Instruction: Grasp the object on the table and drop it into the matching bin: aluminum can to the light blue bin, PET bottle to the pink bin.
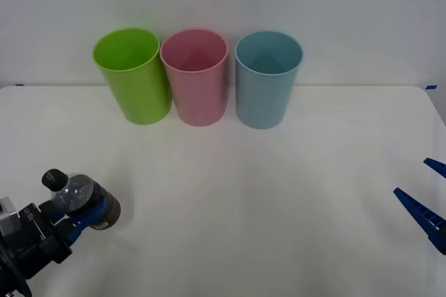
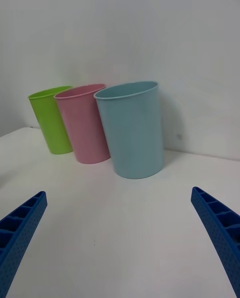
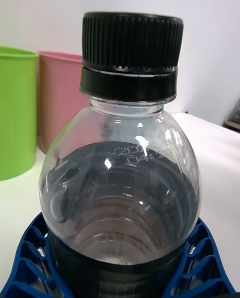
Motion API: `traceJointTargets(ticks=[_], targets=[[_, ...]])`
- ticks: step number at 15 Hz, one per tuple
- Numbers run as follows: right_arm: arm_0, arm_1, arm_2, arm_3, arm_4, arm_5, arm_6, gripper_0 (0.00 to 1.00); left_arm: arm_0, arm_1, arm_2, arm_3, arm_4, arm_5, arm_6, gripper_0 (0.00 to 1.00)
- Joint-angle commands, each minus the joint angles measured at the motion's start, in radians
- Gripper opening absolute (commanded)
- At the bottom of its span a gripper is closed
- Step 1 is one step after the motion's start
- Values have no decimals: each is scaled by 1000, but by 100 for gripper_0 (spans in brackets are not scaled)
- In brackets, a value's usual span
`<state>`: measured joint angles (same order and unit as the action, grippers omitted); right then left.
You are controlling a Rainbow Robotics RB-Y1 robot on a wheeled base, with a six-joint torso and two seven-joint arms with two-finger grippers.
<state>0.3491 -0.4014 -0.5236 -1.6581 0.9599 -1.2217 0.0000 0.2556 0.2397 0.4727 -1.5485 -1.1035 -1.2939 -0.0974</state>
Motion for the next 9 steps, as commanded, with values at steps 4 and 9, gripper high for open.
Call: traceJointTargets(ticks=[4, 9], targets=[[0, 0, 0, 0, 0, 0, 0, 100, -50, 0, 10, -151, 2, 38, 228, 0], [0, 0, 0, 0, 0, 0, 0, 100, -125, 0, -17, -239, -1, 140, 346, 0]])
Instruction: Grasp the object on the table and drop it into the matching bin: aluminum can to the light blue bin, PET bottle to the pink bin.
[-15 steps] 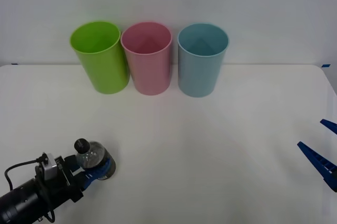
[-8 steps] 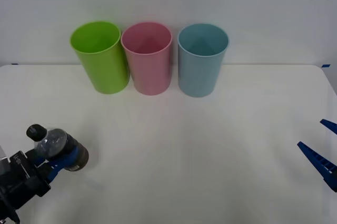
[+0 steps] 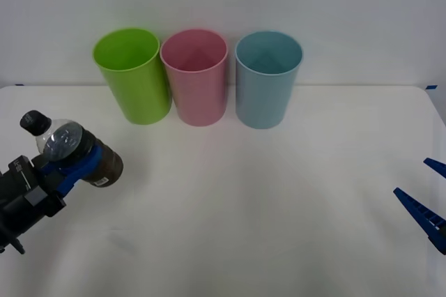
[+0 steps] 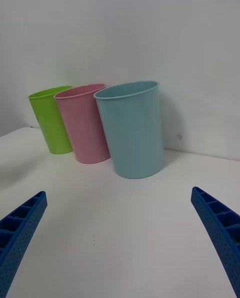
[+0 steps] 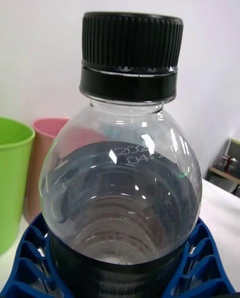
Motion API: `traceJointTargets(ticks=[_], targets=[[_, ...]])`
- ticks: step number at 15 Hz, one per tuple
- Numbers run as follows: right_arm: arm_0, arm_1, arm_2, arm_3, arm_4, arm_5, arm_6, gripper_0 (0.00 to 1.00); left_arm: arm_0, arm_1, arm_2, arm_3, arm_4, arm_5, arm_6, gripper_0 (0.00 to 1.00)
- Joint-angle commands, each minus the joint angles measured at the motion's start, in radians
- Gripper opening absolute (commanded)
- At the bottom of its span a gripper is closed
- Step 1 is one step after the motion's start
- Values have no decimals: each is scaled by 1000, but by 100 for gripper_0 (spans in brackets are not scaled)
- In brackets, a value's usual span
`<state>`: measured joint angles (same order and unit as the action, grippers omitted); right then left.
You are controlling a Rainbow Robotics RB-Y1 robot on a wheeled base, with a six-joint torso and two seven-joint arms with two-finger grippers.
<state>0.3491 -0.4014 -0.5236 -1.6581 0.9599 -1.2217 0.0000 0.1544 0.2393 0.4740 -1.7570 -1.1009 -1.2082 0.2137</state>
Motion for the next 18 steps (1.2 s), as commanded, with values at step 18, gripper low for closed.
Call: traceJointTargets(ticks=[18], targets=[[0, 0, 0, 0, 0, 0, 0, 100, -559, -5, -307, 133, -384, 561, 254, 0]])
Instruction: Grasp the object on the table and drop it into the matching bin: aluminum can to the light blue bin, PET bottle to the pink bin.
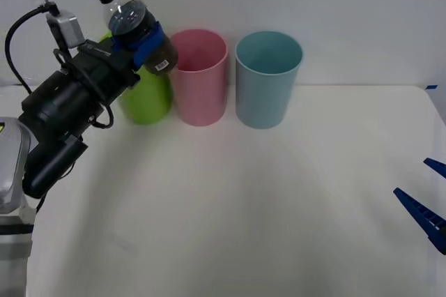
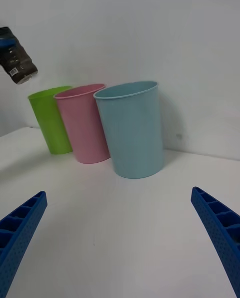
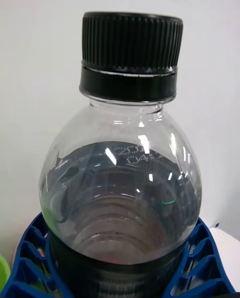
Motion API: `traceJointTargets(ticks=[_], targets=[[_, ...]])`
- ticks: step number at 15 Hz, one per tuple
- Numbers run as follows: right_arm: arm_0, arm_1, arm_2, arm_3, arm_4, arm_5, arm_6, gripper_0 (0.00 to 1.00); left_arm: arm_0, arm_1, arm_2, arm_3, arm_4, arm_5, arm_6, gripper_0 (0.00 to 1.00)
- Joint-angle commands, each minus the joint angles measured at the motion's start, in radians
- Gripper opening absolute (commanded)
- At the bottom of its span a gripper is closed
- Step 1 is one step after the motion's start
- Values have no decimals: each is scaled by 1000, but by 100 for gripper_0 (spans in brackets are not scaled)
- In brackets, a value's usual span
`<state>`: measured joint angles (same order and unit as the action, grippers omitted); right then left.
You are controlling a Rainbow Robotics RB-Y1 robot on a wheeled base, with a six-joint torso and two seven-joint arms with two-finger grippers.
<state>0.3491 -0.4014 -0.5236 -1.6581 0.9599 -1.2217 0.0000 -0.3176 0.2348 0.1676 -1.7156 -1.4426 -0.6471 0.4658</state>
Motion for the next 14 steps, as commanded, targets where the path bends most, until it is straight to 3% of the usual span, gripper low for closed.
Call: traceJointTargets(ticks=[1, 9, 14], targets=[[0, 0, 0, 0, 0, 0, 0, 100, -141, 0, 1, 154, -70, 0, 2, 0], [0, 0, 0, 0, 0, 0, 0, 100, -431, 1, 29, 508, -194, 0, 2, 0], [0, 0, 0, 0, 0, 0, 0, 100, -512, 0, 30, 613, -216, 0, -1, 0]])
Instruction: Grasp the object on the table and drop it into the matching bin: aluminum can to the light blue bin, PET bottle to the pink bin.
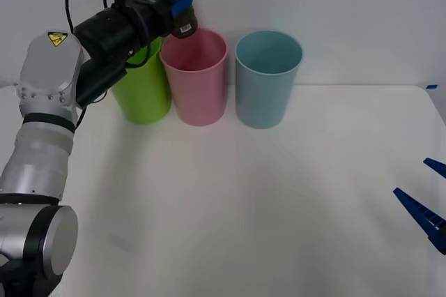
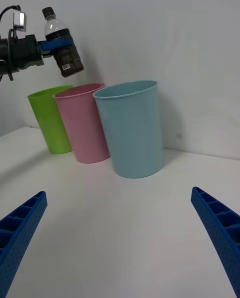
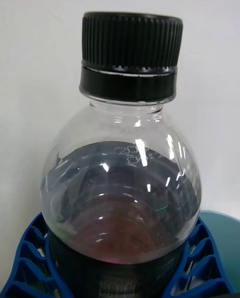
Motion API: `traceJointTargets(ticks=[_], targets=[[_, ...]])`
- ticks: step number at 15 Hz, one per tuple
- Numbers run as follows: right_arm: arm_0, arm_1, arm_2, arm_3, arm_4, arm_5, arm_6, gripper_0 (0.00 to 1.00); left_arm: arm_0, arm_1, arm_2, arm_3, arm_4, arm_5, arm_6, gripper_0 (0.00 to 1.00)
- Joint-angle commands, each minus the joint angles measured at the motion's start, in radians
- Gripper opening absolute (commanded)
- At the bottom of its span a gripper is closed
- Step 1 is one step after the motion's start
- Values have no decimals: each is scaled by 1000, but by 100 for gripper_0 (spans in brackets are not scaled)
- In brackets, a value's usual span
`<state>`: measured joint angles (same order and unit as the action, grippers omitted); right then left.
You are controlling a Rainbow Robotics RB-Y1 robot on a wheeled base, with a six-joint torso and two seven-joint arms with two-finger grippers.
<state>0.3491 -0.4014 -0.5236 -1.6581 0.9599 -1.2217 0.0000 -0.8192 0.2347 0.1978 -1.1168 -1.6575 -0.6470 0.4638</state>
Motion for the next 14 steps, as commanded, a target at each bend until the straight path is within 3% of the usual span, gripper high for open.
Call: traceJointTargets(ticks=[1, 4, 5, 7, 14], targets=[[0, 0, 0, 0, 0, 0, 0, 100, -11, 0, -3, 14, -1, 1, 1, 0], [0, 0, 0, 0, 0, 0, 0, 100, -11, 0, -12, 14, 1, 0, 4, 6], [0, 0, 0, 0, 0, 0, 0, 100, -11, -2, -12, 14, -1, 0, 4, 19], [0, 0, 0, 0, 0, 0, 0, 100, -11, 0, -18, 14, 1, 0, 1, 100], [0, 0, 0, 0, 0, 0, 0, 100, -9, 0, -28, 14, 13, -29, 4, 100]])
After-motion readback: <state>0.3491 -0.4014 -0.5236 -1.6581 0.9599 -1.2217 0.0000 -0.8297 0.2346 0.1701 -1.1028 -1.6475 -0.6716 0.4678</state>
